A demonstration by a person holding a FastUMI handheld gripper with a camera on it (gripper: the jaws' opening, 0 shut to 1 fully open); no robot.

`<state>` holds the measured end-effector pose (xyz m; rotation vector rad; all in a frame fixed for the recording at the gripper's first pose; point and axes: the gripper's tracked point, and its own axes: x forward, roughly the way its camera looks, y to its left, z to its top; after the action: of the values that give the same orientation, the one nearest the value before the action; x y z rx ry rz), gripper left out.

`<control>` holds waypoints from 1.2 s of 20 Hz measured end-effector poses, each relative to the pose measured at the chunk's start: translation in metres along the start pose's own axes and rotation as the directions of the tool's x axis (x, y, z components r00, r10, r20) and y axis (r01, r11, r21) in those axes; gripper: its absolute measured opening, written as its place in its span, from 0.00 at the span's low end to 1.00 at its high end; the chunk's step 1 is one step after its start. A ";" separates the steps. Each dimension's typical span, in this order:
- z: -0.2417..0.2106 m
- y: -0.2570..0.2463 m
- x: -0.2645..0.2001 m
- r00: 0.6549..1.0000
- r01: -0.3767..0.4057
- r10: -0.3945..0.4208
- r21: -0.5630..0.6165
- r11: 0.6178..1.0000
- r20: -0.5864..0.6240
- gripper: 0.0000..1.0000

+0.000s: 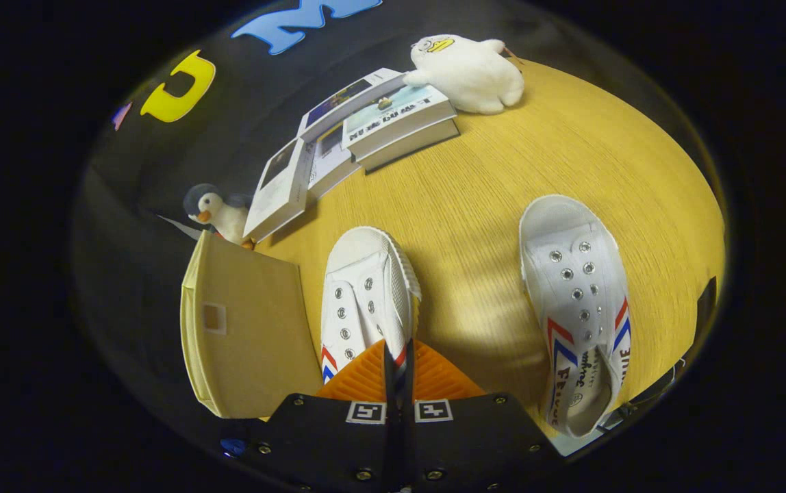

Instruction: Open the storage box then place both shoes into the box .Put the left shoe in first, then the right shoe, with the right side of both shoes facing outward in a uniform manner.

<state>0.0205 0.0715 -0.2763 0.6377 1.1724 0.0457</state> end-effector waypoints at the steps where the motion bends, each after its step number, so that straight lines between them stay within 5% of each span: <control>1: 0.006 0.010 -0.007 1.000 -0.018 0.018 -0.002 1.000 0.009 0.01; 12: 0.041 0.130 -0.057 0.982 -0.161 0.168 -0.081 0.984 0.084 0.01; 24: 0.003 0.229 -0.010 0.979 -0.195 0.201 -0.175 0.965 0.018 0.01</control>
<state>0.0847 0.2553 -0.1558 0.5981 1.0541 0.3016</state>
